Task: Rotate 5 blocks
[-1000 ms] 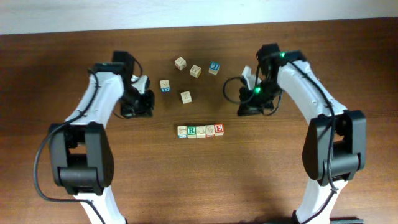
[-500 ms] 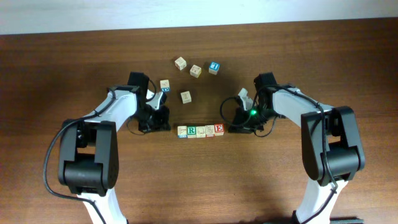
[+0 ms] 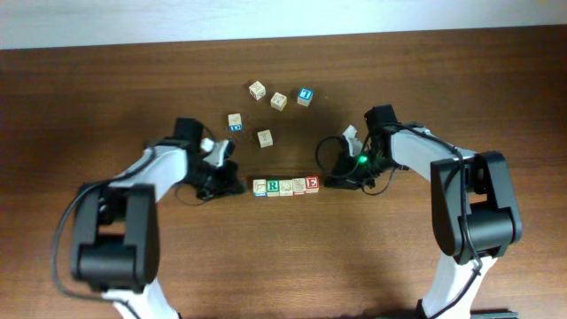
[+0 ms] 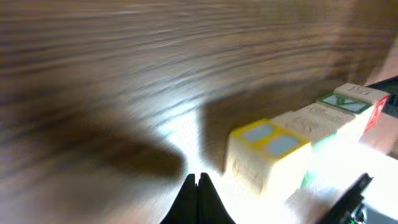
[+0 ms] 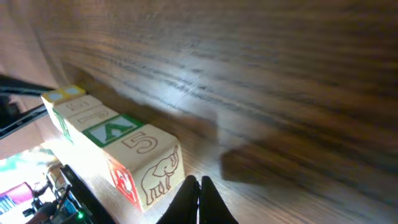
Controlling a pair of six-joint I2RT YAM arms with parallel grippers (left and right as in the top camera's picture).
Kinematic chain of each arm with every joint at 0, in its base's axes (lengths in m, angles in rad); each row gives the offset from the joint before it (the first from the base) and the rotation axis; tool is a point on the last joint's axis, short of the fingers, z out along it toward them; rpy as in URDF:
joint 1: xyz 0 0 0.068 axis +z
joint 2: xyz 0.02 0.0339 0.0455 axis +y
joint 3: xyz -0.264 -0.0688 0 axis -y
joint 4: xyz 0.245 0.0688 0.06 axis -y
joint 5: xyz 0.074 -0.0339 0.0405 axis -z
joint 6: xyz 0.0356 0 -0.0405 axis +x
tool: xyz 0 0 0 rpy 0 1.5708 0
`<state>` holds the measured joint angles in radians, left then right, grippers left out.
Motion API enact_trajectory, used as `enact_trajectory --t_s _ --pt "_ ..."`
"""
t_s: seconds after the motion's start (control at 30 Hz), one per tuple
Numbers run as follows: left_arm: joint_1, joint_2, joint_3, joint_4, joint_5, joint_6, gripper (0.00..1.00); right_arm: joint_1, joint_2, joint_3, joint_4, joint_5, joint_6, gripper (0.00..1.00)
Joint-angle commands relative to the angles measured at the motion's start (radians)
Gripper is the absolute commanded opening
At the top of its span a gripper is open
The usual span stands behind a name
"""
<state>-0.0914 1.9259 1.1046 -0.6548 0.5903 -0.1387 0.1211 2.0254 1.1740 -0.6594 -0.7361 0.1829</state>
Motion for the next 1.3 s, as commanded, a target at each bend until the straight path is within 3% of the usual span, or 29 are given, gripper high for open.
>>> enact_trajectory --t_s 0.0,0.2,0.37,0.73,1.27 --pt "0.077 -0.193 -0.007 -0.006 -0.08 -0.002 0.0 -0.073 -0.059 -0.009 0.005 -0.013 -0.011 0.05" --pt "0.072 -0.201 -0.043 0.038 0.018 -0.002 0.0 -0.159 -0.142 -0.014 -0.02 -0.034 -0.07 0.05" --pt "0.072 -0.181 -0.157 0.195 0.124 -0.026 0.0 -0.157 -0.118 -0.113 0.128 -0.232 -0.123 0.04" --pt "0.014 -0.116 -0.188 0.282 0.094 -0.093 0.0 -0.053 -0.118 -0.151 0.202 -0.142 -0.037 0.04" --pt "-0.003 -0.09 -0.188 0.319 0.152 -0.095 0.0 -0.027 -0.118 -0.152 0.204 -0.082 -0.004 0.05"
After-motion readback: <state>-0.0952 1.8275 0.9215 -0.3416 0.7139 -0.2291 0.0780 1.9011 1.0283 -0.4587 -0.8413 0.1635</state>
